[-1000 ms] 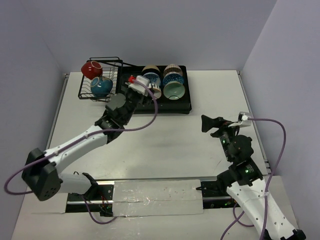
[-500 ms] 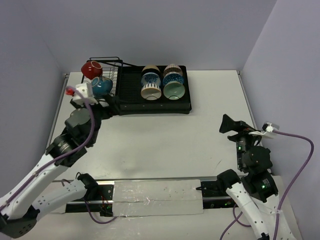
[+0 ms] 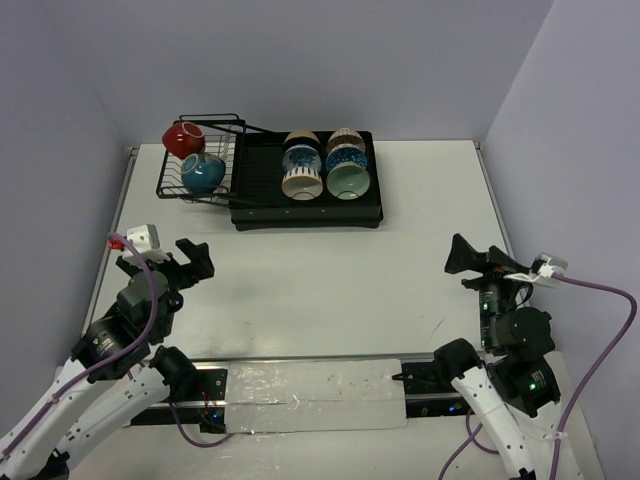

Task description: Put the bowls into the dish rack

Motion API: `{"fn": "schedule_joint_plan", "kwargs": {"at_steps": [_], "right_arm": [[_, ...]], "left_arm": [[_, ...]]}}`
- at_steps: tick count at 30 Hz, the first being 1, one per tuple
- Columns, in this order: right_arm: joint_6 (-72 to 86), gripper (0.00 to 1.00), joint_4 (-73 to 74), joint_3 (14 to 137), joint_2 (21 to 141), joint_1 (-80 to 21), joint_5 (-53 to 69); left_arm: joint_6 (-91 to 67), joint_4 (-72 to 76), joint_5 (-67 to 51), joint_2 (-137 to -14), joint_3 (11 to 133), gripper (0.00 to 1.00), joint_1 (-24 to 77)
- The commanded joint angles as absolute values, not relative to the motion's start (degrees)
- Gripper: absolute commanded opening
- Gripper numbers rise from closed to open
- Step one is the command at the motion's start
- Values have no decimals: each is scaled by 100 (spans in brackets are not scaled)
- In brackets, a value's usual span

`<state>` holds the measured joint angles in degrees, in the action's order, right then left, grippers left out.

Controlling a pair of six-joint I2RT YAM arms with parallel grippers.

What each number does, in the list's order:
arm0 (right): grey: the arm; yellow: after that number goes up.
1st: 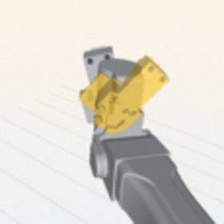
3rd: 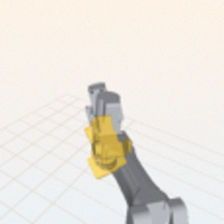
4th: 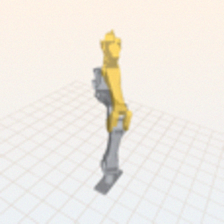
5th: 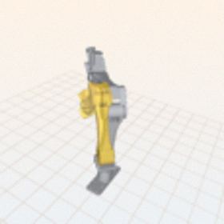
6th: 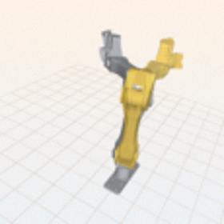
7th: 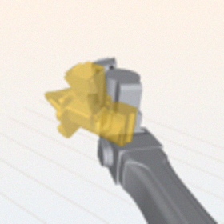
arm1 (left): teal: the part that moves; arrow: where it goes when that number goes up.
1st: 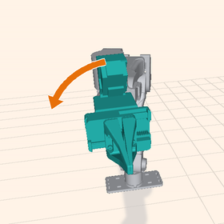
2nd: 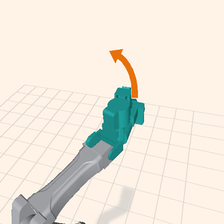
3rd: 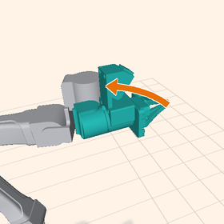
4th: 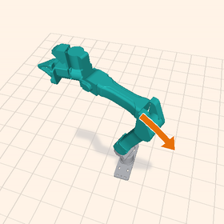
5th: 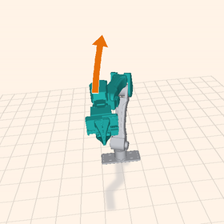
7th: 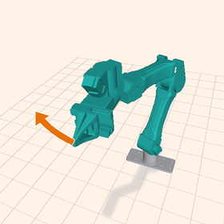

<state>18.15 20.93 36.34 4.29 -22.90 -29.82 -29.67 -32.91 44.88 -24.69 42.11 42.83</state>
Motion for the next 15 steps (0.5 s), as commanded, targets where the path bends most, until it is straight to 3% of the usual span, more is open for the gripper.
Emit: {"fn": "schedule_joint_plan", "kwargs": {"at_steps": [1,15], "right_arm": [[1828,99,1951,3569,492,-2294,-2760],[1995,98,1907,3533,659,-2294,-2909]], "left_arm": [[-3111,-3260,4570,-2312,4104,99,4289],[-3173,-3270,4518,-3225,4263,99,4210]]}}
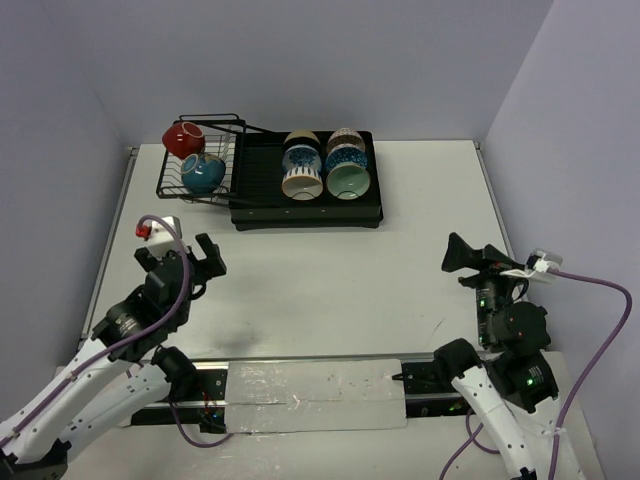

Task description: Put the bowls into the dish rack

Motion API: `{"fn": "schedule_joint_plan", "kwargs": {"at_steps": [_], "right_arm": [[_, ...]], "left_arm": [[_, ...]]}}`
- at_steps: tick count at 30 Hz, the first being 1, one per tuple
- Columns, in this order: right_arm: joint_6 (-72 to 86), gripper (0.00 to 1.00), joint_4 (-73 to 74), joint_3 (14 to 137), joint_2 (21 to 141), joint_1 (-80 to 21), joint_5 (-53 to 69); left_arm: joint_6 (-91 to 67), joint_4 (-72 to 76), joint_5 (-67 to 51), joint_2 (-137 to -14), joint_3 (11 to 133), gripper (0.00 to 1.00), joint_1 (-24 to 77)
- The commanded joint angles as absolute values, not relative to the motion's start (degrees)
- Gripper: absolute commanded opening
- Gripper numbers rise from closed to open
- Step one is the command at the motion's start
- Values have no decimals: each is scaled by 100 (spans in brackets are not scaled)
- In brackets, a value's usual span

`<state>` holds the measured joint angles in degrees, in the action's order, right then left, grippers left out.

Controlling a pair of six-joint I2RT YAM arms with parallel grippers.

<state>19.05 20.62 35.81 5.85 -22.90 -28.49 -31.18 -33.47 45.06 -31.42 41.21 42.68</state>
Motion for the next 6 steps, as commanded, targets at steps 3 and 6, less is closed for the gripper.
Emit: {"fn": "schedule_joint_plan", "kwargs": {"at_steps": [3,6], "right_arm": [[2004,98,1925,3542,677,-2294,-2944],[1969,98,1863,3507,668,-2294,-2971]], "left_arm": [[-3103,-3226,4447,-3348,4280,99,4140],[-3050,-3199,4386,-3463,4289,99,4096]]}}
